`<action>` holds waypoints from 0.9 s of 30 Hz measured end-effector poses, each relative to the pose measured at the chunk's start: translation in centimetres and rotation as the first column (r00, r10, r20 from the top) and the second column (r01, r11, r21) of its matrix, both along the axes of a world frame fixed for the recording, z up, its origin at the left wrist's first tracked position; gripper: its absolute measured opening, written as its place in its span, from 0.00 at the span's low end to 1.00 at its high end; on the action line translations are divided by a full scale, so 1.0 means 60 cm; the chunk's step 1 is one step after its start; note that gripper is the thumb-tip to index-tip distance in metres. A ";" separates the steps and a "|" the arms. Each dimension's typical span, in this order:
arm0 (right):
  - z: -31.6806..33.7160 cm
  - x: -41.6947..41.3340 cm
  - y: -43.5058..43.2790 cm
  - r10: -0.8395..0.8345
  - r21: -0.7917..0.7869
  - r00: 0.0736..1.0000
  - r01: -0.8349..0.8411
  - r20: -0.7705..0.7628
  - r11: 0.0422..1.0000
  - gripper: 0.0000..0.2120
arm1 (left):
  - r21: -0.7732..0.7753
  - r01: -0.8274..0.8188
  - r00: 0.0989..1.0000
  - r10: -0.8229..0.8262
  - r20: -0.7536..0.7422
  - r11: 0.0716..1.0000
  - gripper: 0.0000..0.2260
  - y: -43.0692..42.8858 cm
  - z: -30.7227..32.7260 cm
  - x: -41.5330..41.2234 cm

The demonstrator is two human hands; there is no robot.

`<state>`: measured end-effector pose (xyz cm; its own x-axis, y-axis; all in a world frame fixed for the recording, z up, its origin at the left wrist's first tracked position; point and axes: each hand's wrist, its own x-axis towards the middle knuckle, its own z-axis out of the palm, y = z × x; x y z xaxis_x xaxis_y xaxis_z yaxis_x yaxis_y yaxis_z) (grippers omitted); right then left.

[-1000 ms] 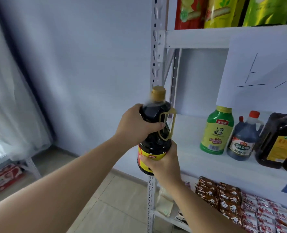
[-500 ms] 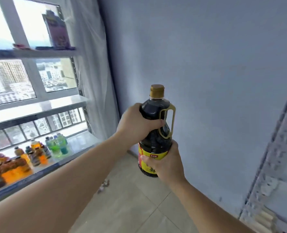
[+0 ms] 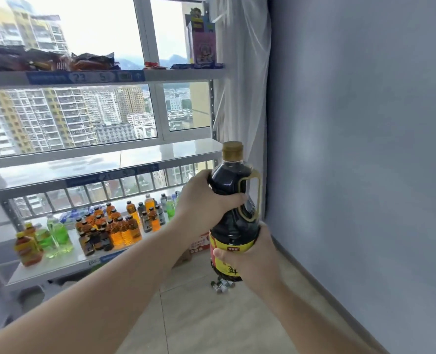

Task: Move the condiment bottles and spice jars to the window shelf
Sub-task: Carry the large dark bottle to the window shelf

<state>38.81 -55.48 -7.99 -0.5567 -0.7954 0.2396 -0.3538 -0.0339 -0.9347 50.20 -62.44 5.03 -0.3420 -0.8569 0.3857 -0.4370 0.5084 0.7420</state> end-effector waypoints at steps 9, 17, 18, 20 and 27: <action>-0.006 0.005 -0.301 0.216 0.068 0.976 -0.216 0.011 0.974 0.44 | -0.007 -0.199 0.978 0.199 0.064 0.980 0.21 -0.264 -0.006 0.020; 0.023 0.028 -0.541 0.394 0.054 0.919 -0.393 -0.004 0.918 0.42 | 0.000 -0.358 0.933 0.358 0.019 0.934 0.22 -0.471 0.010 0.060; 0.024 0.034 -0.568 0.408 0.058 0.913 -0.406 -0.018 0.912 0.42 | 0.001 -0.374 0.927 0.374 0.015 0.928 0.22 -0.497 0.011 0.065; 0.026 0.045 -0.623 0.436 0.071 0.899 -0.433 -0.046 0.899 0.44 | -0.007 -0.403 0.915 0.403 0.016 0.915 0.23 -0.549 0.010 0.079; 0.034 0.092 -0.832 0.469 0.092 0.881 -0.464 -0.052 0.881 0.44 | -0.007 -0.451 0.892 0.450 -0.034 0.893 0.23 -0.750 0.006 0.128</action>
<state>44.34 -105.38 -5.94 -0.1005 -0.9758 0.1941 -0.3798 -0.1427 -0.9140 57.89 -107.45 5.41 0.0913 -0.9106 0.4030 -0.5990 0.2731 0.7528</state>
